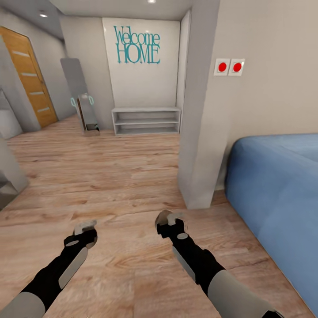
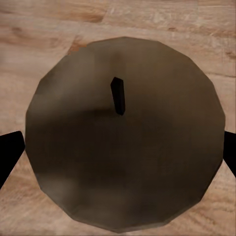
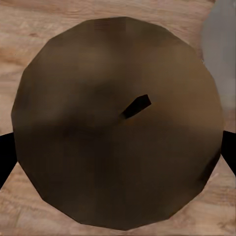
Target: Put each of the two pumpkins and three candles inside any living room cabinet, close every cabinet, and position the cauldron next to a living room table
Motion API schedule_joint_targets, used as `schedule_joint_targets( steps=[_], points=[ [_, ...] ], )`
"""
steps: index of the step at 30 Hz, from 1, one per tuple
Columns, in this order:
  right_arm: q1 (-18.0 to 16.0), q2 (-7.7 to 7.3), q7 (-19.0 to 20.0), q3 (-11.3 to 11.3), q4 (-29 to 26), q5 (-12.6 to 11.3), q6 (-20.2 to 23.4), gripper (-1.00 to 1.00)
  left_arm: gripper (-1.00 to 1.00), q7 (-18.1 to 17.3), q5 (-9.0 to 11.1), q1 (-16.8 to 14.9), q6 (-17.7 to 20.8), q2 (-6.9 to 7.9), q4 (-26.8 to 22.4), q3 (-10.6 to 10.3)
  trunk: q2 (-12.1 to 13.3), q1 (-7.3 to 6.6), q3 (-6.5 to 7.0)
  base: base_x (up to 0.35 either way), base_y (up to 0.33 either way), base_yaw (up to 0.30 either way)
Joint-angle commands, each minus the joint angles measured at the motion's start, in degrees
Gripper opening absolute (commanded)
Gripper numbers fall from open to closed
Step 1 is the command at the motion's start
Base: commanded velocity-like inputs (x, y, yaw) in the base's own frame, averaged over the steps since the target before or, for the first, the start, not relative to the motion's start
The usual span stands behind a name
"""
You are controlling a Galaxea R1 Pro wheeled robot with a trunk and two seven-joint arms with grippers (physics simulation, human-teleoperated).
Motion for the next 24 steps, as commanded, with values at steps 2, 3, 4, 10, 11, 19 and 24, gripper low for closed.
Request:
schedule_joint_targets(
  steps=[2,3,4,10,11,19,24],
  points=[
    [0.10,-0.07,0.02,2.66,0.06,-0.05,-2.41,-1.00,-1.00,-0.12,0.05,-0.01,0.02,0.26,0.04,-0.03,0.03,-0.05,0.34,0.000,0.000,0.250],
    [0.18,-0.10,0.00,5.08,0.05,-0.08,-3.86,-1.00,-1.00,-0.12,0.06,-0.01,0.04,0.29,0.06,-0.03,0.04,-0.07,0.51,0.000,0.000,0.250],
    [0.23,-0.13,-0.03,8.95,0.02,-0.10,-5.07,-1.00,-1.00,-0.12,0.04,-0.01,0.33,0.24,0.08,-0.06,0.06,-0.10,0.67,0.000,0.000,0.228],
    [0.25,-0.15,-0.05,12.60,0.07,-0.30,-5.86,-1.00,-1.00,-0.11,0.10,-0.01,1.69,0.28,0.01,-0.04,0.14,-0.25,1.59,0.000,0.000,0.203],
    [0.25,-0.15,-0.05,12.69,0.08,-0.34,-6.12,-1.00,-1.00,-0.11,0.10,-0.01,1.76,0.28,0.05,-0.04,0.15,-0.28,1.75,0.000,0.000,0.193],
    [0.77,-0.02,-16.23,12.83,0.17,-0.53,-13.51,-1.00,-1.00,-0.19,0.11,-0.01,1.75,0.00,2.96,0.26,2.83,-1.77,2.71,0.000,0.000,0.200],
    [0.86,0.01,-16.76,12.86,0.17,-0.55,-13.65,-1.00,-1.00,-0.20,0.11,-0.01,1.75,-0.12,3.27,0.24,4.84,-2.87,3.54,0.000,0.000,0.272]
  ],
)
